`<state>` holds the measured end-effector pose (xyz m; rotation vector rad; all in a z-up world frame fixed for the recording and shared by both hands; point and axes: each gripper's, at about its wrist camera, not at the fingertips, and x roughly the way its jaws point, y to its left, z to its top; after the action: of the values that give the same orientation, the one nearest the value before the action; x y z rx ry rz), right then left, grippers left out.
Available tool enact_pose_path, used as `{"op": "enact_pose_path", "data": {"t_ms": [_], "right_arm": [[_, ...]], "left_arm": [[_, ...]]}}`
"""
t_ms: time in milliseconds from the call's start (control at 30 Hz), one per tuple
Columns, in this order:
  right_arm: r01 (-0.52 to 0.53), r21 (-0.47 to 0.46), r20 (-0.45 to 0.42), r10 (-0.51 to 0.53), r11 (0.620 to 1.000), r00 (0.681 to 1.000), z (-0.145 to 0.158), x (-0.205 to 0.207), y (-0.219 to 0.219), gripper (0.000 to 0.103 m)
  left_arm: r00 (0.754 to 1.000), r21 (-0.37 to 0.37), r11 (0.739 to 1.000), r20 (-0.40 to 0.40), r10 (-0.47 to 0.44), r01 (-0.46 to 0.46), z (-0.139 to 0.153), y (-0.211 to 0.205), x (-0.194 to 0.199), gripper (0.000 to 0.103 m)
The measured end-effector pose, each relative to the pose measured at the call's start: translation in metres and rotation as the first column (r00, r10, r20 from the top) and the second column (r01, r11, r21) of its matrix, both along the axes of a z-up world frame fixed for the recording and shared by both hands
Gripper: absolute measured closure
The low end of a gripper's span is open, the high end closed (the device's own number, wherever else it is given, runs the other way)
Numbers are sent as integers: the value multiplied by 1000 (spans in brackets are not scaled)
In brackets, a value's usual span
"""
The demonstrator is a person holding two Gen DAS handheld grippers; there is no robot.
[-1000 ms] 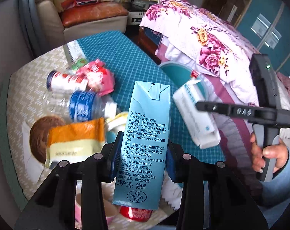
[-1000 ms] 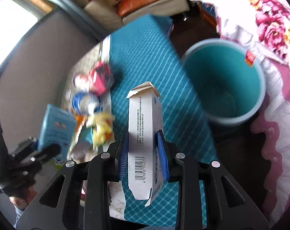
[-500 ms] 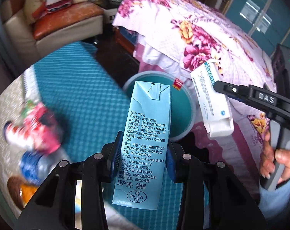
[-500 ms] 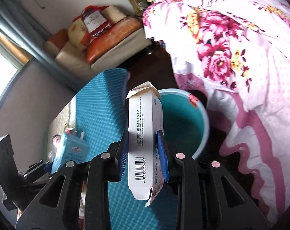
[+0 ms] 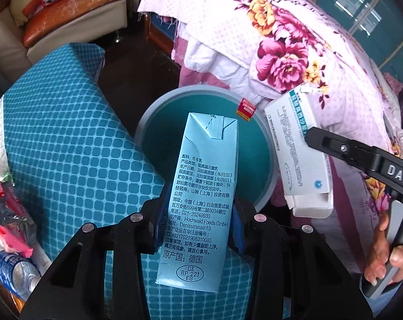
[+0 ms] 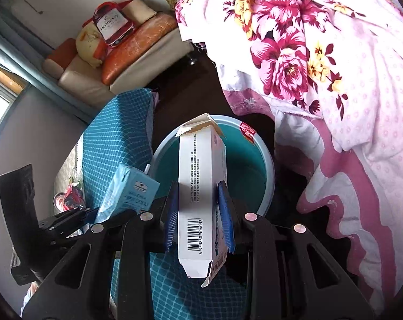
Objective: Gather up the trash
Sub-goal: 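Carry both items over the teal bin and open both tools to drop them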
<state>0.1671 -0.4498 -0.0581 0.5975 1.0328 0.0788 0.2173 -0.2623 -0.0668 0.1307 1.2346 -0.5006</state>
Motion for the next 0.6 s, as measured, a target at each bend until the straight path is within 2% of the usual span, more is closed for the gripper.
{"op": "enact_pose_path", "data": {"t_ms": [100, 133, 267, 500, 600], "right_arm": [[-4, -4, -9, 4, 1000, 1000, -3, 3, 1, 75], [-5, -5, -12, 4, 1000, 1000, -4, 4, 1, 75], [-3, -11, -22, 3, 1000, 1000, -6, 5, 2, 75], [-1, -21, -28, 0, 1000, 1000, -6, 7, 2, 75], [-4, -26, -35, 3, 1000, 999, -7, 9, 4, 75]], "left_arm": [[1000, -12, 1000, -15, 5, -5, -5, -1, 4, 47], [1000, -11, 1000, -7, 14, -14, -4, 0, 4, 39], [999, -28, 999, 22, 34, -34, 3, 6, 2, 26], [997, -45, 997, 31, 66, -64, 11, 25, -6, 24], [996, -61, 995, 36, 84, -82, 15, 37, -12, 15]]}}
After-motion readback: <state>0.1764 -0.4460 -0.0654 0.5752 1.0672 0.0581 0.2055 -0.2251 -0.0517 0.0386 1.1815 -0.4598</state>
